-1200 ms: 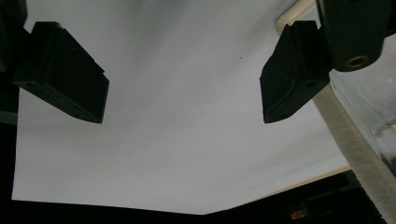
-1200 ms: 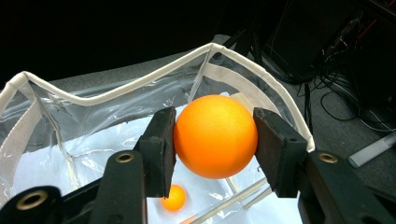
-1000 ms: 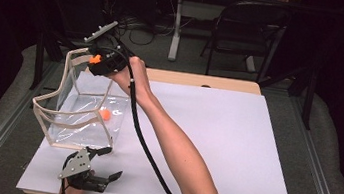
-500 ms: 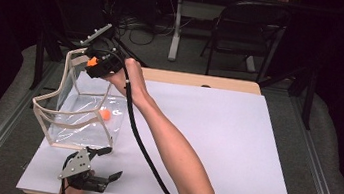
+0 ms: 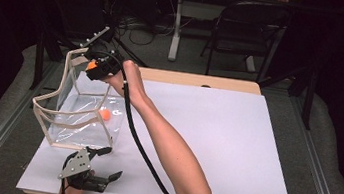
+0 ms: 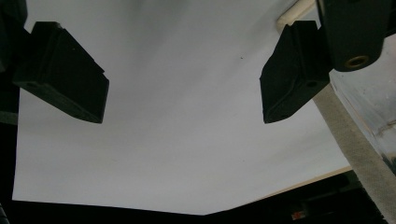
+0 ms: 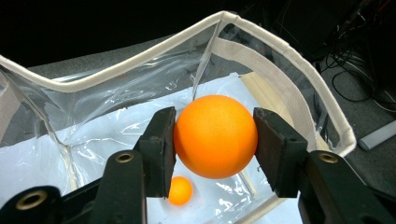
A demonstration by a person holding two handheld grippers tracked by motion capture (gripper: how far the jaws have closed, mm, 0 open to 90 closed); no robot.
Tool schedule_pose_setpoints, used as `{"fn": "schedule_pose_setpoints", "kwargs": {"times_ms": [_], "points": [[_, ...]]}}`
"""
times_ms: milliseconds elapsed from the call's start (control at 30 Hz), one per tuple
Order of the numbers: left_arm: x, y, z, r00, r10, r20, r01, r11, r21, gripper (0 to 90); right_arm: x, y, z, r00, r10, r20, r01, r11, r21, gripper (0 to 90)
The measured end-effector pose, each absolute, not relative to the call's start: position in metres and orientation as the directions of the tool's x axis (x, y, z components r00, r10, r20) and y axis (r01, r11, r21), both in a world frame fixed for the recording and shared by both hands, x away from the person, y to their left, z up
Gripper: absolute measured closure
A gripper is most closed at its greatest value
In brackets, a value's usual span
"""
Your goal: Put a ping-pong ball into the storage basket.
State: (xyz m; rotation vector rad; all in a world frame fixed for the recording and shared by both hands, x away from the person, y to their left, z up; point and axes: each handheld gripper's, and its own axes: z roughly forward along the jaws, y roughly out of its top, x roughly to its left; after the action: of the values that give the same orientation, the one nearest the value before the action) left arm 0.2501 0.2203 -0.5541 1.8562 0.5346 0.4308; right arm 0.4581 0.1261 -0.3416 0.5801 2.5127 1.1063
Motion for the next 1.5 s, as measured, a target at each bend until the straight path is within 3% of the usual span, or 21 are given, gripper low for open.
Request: {"fn": "schedule_pose_setpoints", "kwargs": {"times_ms": [1067, 1500], "points": [[0.251, 0.22, -0.554, 0.832, 0.554, 0.034, 0.157, -0.293, 0.943, 15.7, 0.459, 0.138, -0.359, -0.878, 0.465, -0.113, 0.256, 0.655, 0.711, 50.2], [0.251, 0.22, -0.554, 0.834, 0.551, 0.033, 0.157, -0.294, 0.943, 15.7, 0.457, 0.117, -0.354, -0.874, 0.482, -0.056, 0.288, 0.609, 0.739, 17.3]]}}
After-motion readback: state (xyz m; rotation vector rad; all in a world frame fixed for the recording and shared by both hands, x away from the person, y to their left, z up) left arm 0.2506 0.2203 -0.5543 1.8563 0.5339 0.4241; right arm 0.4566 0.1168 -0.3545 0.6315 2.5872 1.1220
